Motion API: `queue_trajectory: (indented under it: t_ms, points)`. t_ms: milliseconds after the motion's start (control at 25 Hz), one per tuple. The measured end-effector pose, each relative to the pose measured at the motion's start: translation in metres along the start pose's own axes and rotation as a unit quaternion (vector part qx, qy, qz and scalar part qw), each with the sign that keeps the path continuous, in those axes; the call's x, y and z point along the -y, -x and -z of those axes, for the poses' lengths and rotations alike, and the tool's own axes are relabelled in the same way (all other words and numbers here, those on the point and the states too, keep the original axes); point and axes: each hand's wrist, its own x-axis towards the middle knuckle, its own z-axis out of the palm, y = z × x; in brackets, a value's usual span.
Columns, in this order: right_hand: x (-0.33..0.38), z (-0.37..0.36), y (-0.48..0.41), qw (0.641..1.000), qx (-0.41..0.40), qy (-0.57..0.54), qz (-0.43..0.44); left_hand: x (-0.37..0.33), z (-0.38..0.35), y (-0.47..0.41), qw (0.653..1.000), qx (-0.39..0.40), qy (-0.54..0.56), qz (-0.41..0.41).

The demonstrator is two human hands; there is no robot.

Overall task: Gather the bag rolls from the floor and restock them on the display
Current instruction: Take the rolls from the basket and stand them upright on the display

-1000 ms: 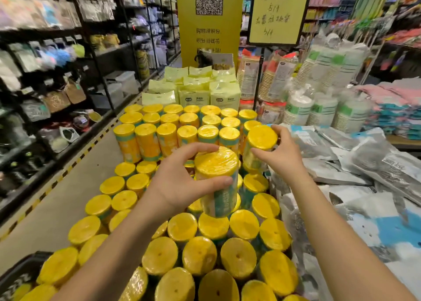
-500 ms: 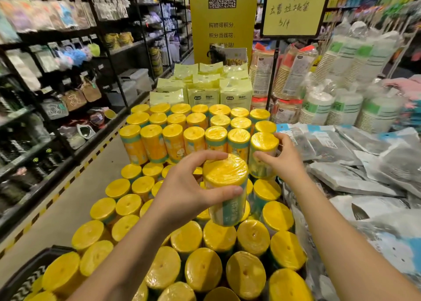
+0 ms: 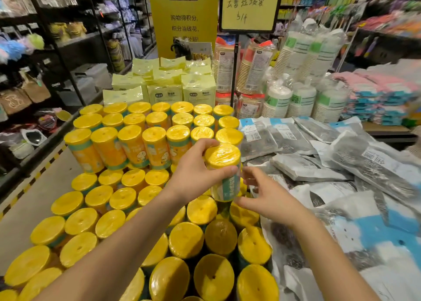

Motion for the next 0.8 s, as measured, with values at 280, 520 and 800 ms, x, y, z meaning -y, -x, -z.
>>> queue_trajectory:
  t_ms: [280,520,800]
  points:
    - [-0.017,-0.036,-0.027,0.979,-0.199,-0.008,-0.039,0.019,-0.037,-0.025,0.998,-0.032,-0.052,-0.024]
    - [-0.027,-0.046,-0.036,0.978,-0.199,-0.015,-0.066,0.034,-0.045,-0.033,0.994,-0.025,-0.092,-0.058]
    - [-0.011,-0.036,-0.027,0.984,-0.158,0.01,-0.087,0.03,-0.027,-0.02,0.989,0.028,-0.127,-0.07]
